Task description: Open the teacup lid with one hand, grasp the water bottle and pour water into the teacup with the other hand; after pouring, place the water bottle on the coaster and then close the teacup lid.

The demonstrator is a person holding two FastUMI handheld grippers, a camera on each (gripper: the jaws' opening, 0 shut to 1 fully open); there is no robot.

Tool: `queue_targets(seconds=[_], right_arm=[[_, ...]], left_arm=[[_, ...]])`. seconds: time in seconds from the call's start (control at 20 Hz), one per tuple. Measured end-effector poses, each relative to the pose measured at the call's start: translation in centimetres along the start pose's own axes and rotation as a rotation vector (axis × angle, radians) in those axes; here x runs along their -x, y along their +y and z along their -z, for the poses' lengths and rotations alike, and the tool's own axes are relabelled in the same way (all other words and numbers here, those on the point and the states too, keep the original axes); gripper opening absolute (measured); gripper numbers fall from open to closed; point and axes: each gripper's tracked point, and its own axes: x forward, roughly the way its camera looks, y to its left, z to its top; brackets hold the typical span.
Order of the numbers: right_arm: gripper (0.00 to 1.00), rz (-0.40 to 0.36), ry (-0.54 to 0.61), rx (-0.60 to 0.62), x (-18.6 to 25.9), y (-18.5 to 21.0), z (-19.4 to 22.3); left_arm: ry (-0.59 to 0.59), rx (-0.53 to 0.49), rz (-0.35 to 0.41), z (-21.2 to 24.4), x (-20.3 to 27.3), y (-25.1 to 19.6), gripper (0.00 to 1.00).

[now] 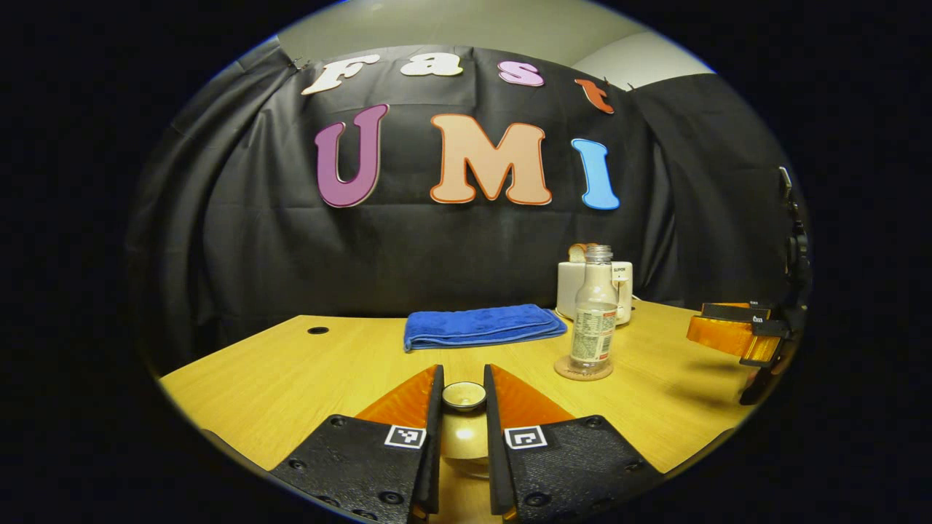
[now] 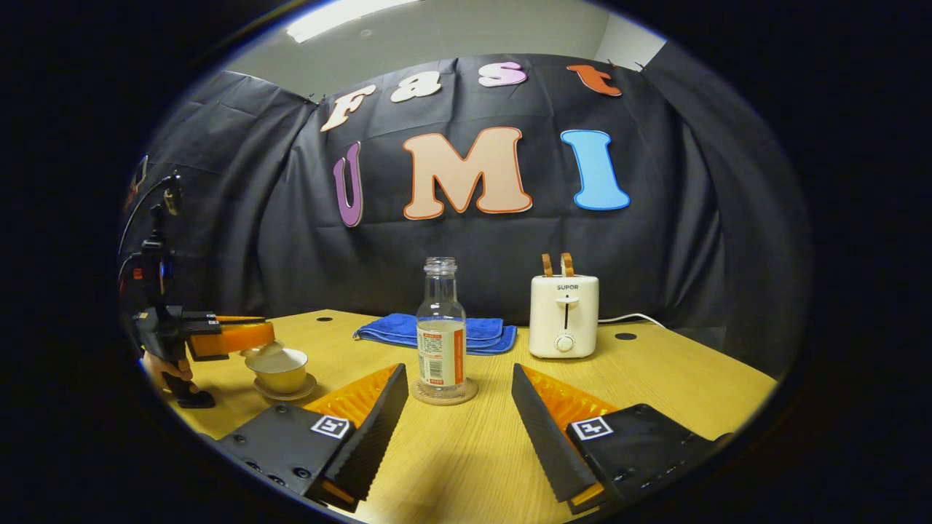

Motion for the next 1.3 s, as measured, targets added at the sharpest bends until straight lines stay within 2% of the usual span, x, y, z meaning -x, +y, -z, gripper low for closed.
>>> queue_targets(seconds=[0.1,0.15,0.2,0.3,0.65,0.7,0.75,0.8,0.85,0.9,1.0,1.05,1.1,1.15,1.2,1.25,1.3], right_arm=[[0.94,0.004,-0.001,0.001,0.2,-0.1,-0.1],[0.89,0.010,-0.004,0.001,0.4,-0.2,-0.2],[0.94,0.019,-0.003,0.001,0.4,-0.5,-0.1],[0.94,0.025,-0.003,0.001,0.6,-0.6,-0.2],[0.94,0.027,-0.002,0.001,0.6,-0.7,-0.3],[0.89,0.027,-0.002,0.001,0.6,-0.7,-0.3],[0.94,0.027,-0.002,0.002,0.6,-0.8,-0.3],[0.89,0.027,-0.001,0.001,0.6,-0.7,-0.3],[0.94,0.027,-0.001,0.001,0.6,-0.8,-0.3],[0.89,0.026,-0.001,0.002,0.7,-0.8,-0.3],[0.89,0.027,-0.001,0.002,0.7,-0.8,-0.3],[0.94,0.029,-0.001,0.002,0.7,-0.8,-0.3],[0.94,0.031,-0.001,0.001,0.6,-0.9,-0.3],[0.89,0.030,0.000,0.002,0.6,-0.9,-0.3],[0.89,0.031,-0.001,0.002,0.6,-0.9,-0.3],[0.94,0.030,-0.001,0.002,0.6,-0.9,-0.3],[0.89,0.031,-0.001,0.002,0.6,-0.9,-0.3]], left_arm=[[0.024,-0.020,0.016,0.4,-0.4,-0.8,0.25],[0.046,-0.033,0.021,0.7,-0.6,-0.9,0.24],[0.065,-0.041,0.029,1.0,-0.7,-1.1,0.24],[0.088,-0.055,0.040,1.3,-0.9,-1.4,0.24],[0.109,-0.066,0.049,1.5,-1.0,-1.6,0.26],[0.106,-0.064,0.048,1.5,-1.0,-1.5,0.27],[0.100,-0.061,0.045,1.3,-1.0,-1.5,0.28],[0.096,-0.058,0.043,1.3,-0.9,-1.4,0.30],[0.086,-0.053,0.039,1.2,-0.8,-1.4,0.31],[0.079,-0.049,0.038,1.1,-0.7,-1.3,0.35],[0.057,-0.036,0.026,0.7,-0.5,-1.0,0.44],[0.049,-0.031,0.019,0.5,-0.4,-0.8,0.48],[0.045,-0.026,0.014,0.5,-0.3,-0.7,0.58],[0.044,-0.023,0.014,0.5,-0.2,-0.8,0.65],[0.041,-0.019,0.010,0.5,0.1,-0.7,0.78],[0.033,-0.015,0.005,0.4,0.4,-0.5,0.83],[0.022,-0.008,-0.003,0.2,0.7,-0.3,0.90]])
